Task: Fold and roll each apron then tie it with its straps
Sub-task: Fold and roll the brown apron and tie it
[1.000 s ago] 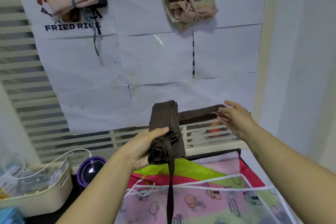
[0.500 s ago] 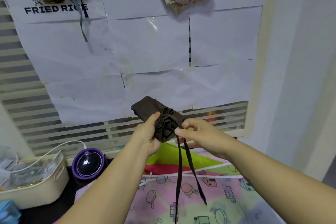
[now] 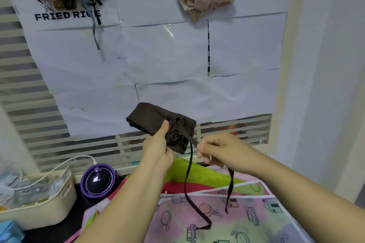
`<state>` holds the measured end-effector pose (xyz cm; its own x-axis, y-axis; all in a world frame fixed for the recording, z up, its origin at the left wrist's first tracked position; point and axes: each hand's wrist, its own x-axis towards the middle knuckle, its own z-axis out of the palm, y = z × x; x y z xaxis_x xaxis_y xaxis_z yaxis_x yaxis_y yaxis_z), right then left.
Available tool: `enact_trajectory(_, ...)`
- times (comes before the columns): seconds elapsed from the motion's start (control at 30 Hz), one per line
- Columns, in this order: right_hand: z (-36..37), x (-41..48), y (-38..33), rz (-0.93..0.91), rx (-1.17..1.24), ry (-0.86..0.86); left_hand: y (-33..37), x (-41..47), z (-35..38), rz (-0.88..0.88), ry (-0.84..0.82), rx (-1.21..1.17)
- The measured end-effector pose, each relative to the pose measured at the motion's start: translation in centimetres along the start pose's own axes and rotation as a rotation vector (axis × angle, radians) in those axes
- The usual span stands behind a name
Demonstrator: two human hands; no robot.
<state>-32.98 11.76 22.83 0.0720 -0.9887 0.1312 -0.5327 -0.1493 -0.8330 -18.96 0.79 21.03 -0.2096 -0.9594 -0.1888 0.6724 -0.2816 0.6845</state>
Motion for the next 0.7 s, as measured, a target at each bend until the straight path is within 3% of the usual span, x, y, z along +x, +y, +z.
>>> enact_trajectory(0.1,1.2,-0.3,0.5,0.169,0.150,-0.181,-0.4,-0.5,0.6,0.030,-0.005,-0.004)
enact_trajectory(0.2,3.0,-0.3,0.6,0.205,0.410,-0.264,-1.3,-1.2,0.9,-0.003,-0.002,0.026)
enact_trajectory(0.3,4.5,0.7,0.1,0.208,0.766,-0.011,-2.2,-2.6,1.3,-0.048,-0.004,0.030)
enact_trajectory(0.4,4.7,2.0,-0.1,0.200,0.791,0.331,-3.5,-4.1,1.6,-0.056,0.012,0.031)
enact_trajectory(0.53,4.7,2.0,-0.3,0.198,0.890,0.407,-4.2,-5.1,1.4,-0.119,-0.022,-0.023)
enact_trajectory(0.6,3.9,1.9,-0.2,0.183,0.839,0.443,-3.8,-5.5,1.0,-0.195,-0.092,0.045)
enact_trajectory(0.7,1.7,2.1,0.4,0.131,0.499,0.493,-2.6,-5.2,-0.7,-0.396,-0.198,0.275)
